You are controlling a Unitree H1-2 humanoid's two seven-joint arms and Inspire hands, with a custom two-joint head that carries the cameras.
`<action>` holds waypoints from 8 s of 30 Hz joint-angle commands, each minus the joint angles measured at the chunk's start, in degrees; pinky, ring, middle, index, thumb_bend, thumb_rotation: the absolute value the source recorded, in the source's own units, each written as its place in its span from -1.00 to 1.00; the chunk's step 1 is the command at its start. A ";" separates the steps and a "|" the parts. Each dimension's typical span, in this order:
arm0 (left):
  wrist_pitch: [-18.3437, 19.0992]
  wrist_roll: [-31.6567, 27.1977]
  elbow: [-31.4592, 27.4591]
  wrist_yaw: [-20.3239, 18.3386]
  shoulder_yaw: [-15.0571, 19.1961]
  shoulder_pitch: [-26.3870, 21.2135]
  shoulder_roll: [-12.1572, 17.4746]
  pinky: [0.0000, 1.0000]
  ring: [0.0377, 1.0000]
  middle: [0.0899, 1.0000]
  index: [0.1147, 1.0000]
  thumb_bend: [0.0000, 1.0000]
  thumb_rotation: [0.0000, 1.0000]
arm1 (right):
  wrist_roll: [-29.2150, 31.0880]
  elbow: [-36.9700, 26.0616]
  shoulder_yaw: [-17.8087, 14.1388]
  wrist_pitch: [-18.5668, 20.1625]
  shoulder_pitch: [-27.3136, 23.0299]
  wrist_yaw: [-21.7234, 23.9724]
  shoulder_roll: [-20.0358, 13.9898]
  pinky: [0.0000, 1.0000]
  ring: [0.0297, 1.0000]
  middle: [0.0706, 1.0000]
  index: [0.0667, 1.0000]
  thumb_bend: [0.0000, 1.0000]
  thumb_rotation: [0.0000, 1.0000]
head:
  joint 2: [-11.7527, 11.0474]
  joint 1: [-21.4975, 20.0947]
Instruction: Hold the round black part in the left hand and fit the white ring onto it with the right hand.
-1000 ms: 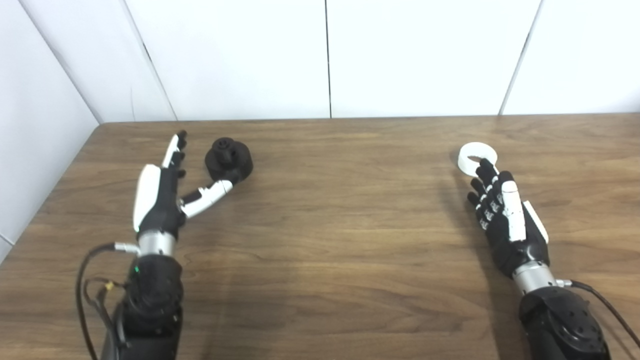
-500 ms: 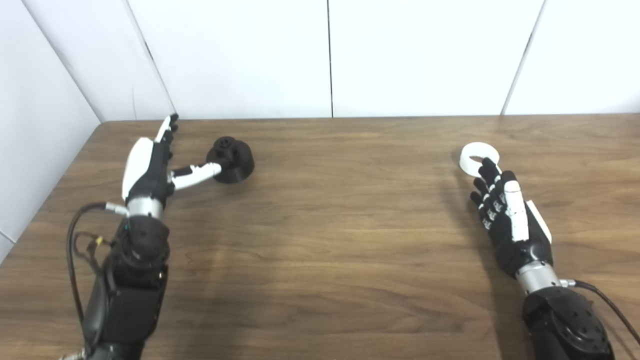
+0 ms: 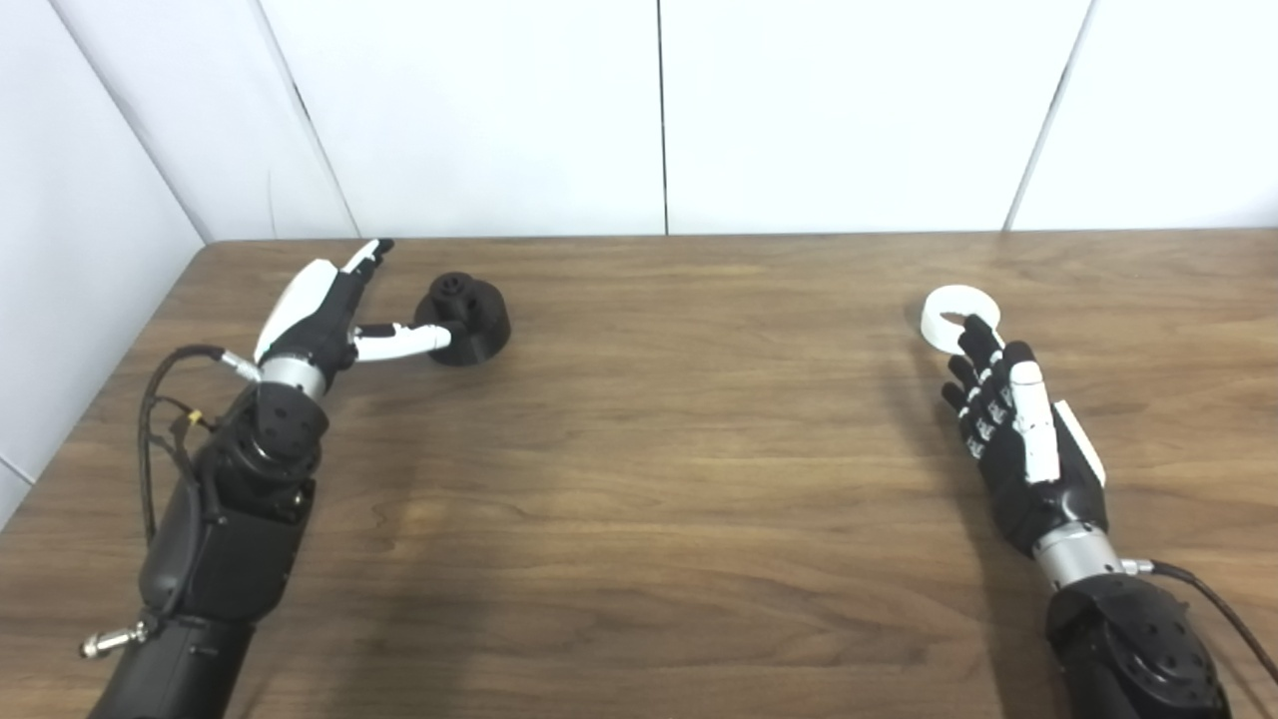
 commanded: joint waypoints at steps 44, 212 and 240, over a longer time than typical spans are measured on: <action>-1.52 0.58 9.91 -6.02 -5.01 -8.81 4.51 0.79 0.97 0.93 0.91 1.00 -0.03 | 0.70 -4.75 -0.60 -1.08 -0.63 0.56 -0.53 1.00 1.00 0.99 0.91 -0.06 1.00 | -0.64 -1.35; -15.57 5.84 -11.03 -3.85 -23.99 8.23 -9.79 0.68 1.00 0.88 0.50 0.81 -0.35 | -4.08 -8.44 1.38 3.82 -0.64 -0.11 -1.25 1.00 1.00 0.96 0.94 0.13 1.00 | -0.28 -5.28; -17.11 6.70 -11.33 -3.43 -24.97 8.50 -9.85 0.65 0.99 0.87 0.50 0.79 -0.31 | -10.90 -6.51 -1.44 3.22 -9.49 -2.61 -7.53 0.99 1.00 0.98 0.86 0.09 0.51 | -0.19 -6.81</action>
